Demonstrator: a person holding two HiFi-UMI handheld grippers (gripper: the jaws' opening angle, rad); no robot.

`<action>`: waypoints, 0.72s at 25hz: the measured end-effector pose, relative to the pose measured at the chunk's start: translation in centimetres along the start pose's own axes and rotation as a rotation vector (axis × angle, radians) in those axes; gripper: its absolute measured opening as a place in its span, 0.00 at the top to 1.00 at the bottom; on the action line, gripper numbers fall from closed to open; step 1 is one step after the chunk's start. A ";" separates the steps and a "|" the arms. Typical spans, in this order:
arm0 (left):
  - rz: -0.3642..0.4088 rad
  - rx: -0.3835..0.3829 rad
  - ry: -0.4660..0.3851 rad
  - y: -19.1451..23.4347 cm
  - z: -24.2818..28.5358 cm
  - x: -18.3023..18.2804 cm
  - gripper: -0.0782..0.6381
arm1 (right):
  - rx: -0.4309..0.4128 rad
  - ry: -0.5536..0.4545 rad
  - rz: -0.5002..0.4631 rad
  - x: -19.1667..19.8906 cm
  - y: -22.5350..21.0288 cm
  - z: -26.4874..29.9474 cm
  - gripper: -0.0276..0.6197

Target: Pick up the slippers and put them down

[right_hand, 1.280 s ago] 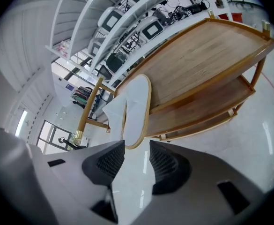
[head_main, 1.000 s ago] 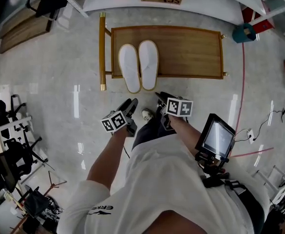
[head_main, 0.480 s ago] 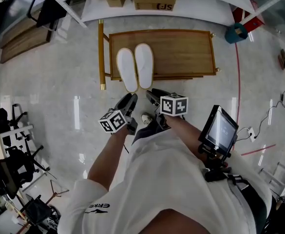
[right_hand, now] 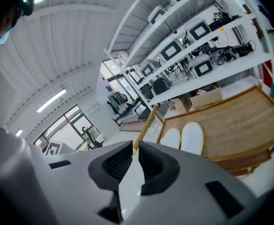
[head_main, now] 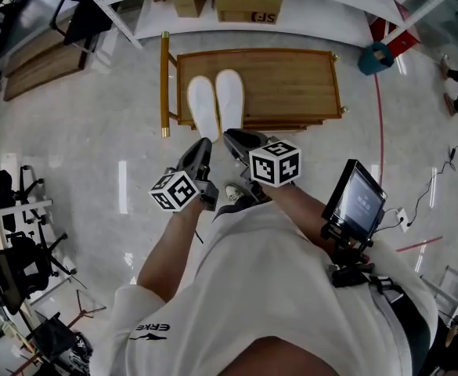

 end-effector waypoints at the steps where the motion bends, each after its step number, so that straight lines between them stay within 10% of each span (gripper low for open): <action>1: 0.018 0.004 -0.005 -0.6 0.0 -0.3 0.88 | -0.008 -0.009 -0.022 -0.6 0.5 -0.3 0.90; 18: 0.152 0.038 -0.101 -14.1 0.1 2.9 0.88 | -0.078 -0.070 -0.201 -3.4 2.2 -13.4 0.95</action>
Point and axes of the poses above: the fingertips, and each gripper's own axes: z forward along the fingers, y to its left, x out of its underside, the point moved 5 cm from there along -z, backward along the fingers, and after that the axes turned 6 degrees about -x, right-handed, at the moved point
